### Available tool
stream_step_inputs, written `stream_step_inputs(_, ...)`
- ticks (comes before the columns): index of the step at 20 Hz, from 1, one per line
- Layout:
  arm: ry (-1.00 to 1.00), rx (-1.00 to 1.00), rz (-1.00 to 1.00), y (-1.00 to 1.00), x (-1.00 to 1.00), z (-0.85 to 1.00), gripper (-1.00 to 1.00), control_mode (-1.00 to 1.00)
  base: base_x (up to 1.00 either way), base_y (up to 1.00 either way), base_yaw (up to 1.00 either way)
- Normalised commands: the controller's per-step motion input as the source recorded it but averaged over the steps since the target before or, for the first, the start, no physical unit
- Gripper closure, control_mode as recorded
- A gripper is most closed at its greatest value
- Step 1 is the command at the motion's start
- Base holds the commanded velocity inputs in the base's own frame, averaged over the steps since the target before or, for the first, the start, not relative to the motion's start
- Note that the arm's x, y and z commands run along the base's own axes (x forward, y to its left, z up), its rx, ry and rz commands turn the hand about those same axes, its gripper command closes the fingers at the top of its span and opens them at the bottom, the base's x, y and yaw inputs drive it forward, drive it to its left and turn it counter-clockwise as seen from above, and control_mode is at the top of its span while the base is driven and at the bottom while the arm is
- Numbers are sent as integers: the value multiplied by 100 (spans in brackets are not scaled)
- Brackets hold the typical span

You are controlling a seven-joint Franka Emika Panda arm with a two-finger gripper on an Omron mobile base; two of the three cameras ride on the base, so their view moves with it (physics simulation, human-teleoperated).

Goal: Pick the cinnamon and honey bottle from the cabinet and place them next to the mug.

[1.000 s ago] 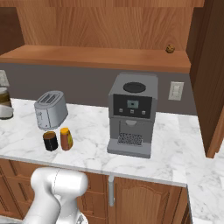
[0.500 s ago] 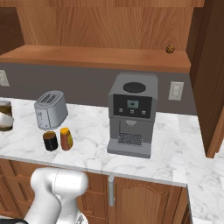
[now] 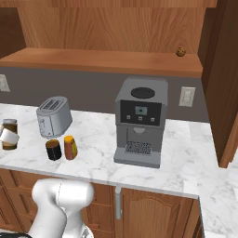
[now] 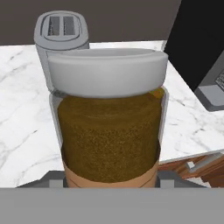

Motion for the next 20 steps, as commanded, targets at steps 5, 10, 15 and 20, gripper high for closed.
stream_step_inputs(5,3,-5,0,6,26,-52,100,-100,0,0,0)
stream_step_inputs(10,0,-6,0,18,36,-21,100,-100,0,0,0)
stream_step_inputs(15,0,-6,-6,46,35,0,100,-100,0,0,0)
stream_step_inputs(20,0,-3,-15,45,22,0,100,-100,0,0,0)
